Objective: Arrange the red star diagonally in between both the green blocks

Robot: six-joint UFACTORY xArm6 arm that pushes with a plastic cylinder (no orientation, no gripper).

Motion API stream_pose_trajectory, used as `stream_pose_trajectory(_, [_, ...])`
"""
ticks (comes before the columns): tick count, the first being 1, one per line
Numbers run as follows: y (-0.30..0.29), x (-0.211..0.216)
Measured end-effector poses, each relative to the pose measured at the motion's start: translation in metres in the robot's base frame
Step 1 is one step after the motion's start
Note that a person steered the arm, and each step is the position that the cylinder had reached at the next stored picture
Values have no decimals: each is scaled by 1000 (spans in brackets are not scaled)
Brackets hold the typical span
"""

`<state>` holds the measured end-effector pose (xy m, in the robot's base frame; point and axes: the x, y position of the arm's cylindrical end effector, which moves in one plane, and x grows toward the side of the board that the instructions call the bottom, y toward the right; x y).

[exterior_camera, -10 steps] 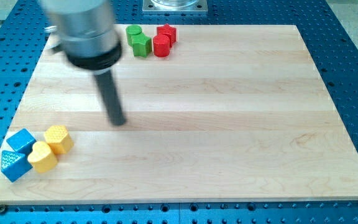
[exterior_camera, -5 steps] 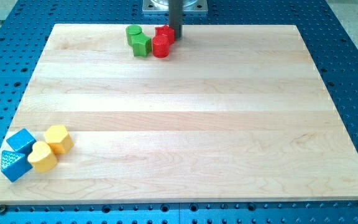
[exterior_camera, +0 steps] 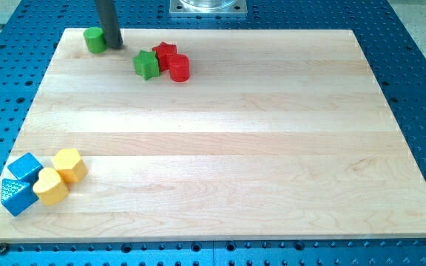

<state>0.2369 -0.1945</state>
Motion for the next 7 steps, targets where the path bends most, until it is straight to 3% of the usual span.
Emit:
stream_pose_trajectory(1, [-19, 28])
stream_pose_trajectory(2, [-42, 7])
stream_pose_trajectory(3, [-13, 21])
stream_pose_trajectory(4, [62, -15])
stream_pose_trajectory(5, [150, -14])
stream_pose_trajectory(6, [169, 36])
stream_pose_trajectory(7, [126, 45])
